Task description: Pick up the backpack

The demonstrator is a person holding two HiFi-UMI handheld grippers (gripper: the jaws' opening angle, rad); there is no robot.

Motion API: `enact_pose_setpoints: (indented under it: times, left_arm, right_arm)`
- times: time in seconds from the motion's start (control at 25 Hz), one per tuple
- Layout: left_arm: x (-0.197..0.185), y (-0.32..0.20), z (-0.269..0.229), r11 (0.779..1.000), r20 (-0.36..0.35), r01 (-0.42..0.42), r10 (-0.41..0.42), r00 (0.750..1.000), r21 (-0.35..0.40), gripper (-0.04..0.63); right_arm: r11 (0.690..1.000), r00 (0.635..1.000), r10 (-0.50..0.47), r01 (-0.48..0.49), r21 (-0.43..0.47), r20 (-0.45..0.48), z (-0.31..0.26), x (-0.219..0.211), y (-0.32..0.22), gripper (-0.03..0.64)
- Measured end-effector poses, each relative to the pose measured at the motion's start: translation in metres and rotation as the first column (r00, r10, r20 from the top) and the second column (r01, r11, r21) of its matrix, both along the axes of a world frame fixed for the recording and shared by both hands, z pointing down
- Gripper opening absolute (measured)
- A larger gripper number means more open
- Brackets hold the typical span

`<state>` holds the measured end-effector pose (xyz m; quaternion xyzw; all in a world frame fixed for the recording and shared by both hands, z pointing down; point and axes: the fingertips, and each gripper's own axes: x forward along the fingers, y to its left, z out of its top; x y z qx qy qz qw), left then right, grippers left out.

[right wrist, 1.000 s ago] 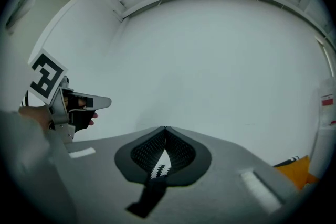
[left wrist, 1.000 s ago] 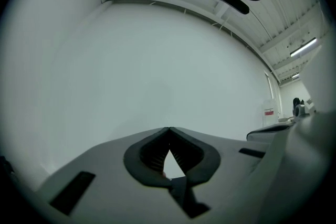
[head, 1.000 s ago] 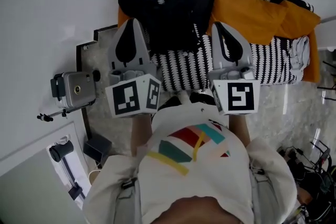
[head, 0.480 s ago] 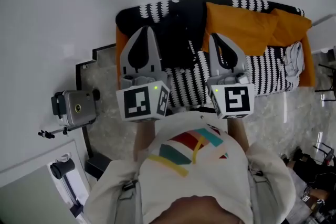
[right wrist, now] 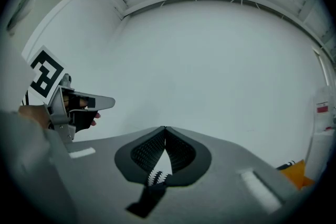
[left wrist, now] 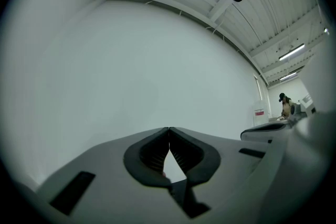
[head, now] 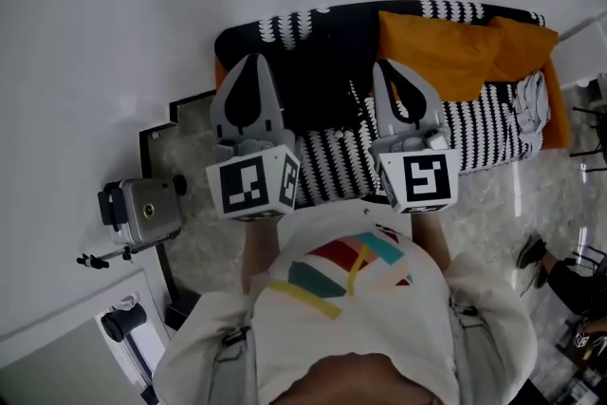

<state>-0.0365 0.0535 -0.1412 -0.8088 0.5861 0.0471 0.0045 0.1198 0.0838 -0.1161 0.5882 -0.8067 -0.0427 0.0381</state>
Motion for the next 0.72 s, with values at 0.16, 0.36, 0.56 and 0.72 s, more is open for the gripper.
enact_pose_setpoints:
  times: [0.16, 0.36, 0.56, 0.72]
  left_arm:
    - [-0.005, -0.002, 0.003, 1.000, 0.000, -0.005, 0.005, 1.000, -0.009, 0.015]
    - [-0.012, -0.010, 0.009, 1.000, 0.014, 0.006, -0.006, 1.000, -0.015, 0.015]
    - [-0.024, -0.034, 0.013, 0.999, 0.074, 0.021, -0.019, 0.997, -0.025, 0.015]
    - [-0.038, -0.064, 0.052, 0.992, 0.000, 0.033, -0.034, 0.999, -0.119, 0.015]
  right_arm:
    - [1.000, 1.000, -0.001, 0.001, -0.002, -0.010, 0.000, -0.009, 0.000, 0.005]
    - [1.000, 1.000, -0.023, 0.023, 0.001, -0.017, -0.001, -0.018, -0.012, 0.005]
    - [1.000, 0.999, -0.006, 0.005, -0.018, -0.031, 0.005, -0.019, -0.038, 0.005]
    - [1.000, 0.999, -0.017, 0.016, -0.024, -0.034, 0.023, -0.022, -0.071, 0.005]
